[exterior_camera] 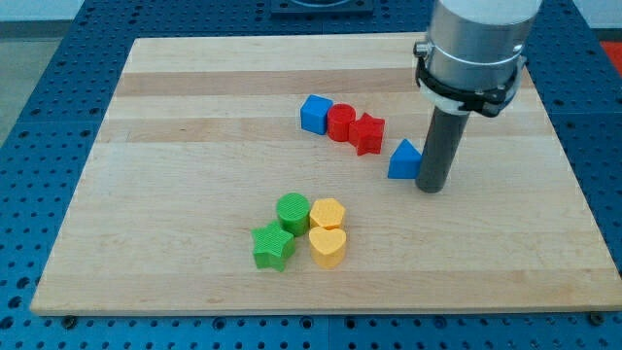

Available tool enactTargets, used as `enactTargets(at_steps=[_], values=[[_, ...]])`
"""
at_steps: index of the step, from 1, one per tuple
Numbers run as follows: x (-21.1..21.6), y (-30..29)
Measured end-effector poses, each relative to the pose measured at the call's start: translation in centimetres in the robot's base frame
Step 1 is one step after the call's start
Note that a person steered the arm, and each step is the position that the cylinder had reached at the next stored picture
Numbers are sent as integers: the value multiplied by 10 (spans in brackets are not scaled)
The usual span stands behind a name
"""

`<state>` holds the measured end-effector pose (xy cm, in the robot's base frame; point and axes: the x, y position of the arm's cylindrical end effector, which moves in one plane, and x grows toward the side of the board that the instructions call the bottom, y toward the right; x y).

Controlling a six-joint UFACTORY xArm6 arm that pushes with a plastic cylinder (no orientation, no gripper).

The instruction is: Push the triangle into the red star

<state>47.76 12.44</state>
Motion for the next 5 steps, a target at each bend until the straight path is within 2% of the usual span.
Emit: enactTargets(at_steps=[4, 5], values=[[-44, -61], [-21, -59]])
